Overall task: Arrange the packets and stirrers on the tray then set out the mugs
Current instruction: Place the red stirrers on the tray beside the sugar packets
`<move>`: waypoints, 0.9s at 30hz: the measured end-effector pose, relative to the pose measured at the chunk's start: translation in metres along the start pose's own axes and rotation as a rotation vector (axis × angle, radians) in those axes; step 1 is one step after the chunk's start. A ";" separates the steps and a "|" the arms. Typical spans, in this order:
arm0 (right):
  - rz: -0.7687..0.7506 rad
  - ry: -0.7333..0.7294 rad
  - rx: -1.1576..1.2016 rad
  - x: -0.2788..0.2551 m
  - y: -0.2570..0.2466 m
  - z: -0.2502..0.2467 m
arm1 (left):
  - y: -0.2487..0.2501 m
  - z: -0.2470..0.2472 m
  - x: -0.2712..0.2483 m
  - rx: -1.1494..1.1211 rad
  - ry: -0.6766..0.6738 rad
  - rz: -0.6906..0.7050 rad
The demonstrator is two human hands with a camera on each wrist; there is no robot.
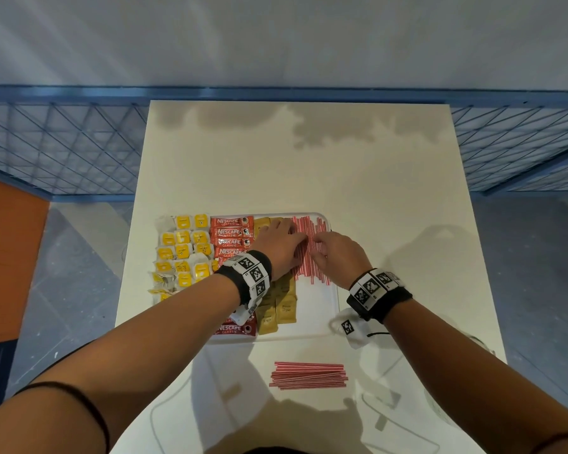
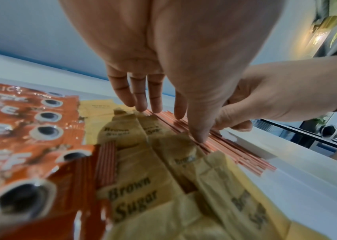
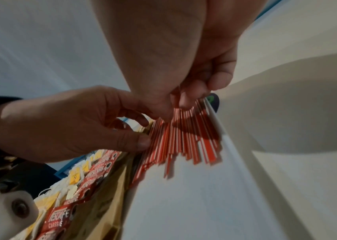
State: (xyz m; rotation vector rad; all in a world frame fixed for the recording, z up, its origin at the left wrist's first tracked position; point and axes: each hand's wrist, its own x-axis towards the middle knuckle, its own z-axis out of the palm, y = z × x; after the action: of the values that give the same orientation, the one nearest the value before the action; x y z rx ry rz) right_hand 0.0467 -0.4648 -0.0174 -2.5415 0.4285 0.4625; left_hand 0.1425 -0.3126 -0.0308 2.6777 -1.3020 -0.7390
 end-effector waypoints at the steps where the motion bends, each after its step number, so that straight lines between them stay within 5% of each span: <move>1: -0.029 -0.016 -0.003 -0.002 0.002 -0.002 | 0.000 0.000 -0.001 -0.004 0.014 0.004; 9: -0.016 -0.255 -0.203 -0.021 0.026 -0.008 | 0.021 0.013 -0.012 0.070 0.008 0.078; 27: -0.089 -0.159 -0.167 -0.015 0.024 0.003 | 0.008 0.009 -0.014 0.098 -0.023 0.074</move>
State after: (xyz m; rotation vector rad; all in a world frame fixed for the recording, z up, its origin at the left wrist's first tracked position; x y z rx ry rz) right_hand 0.0233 -0.4800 -0.0240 -2.6447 0.2251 0.6870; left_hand 0.1252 -0.3063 -0.0312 2.6854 -1.4715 -0.7174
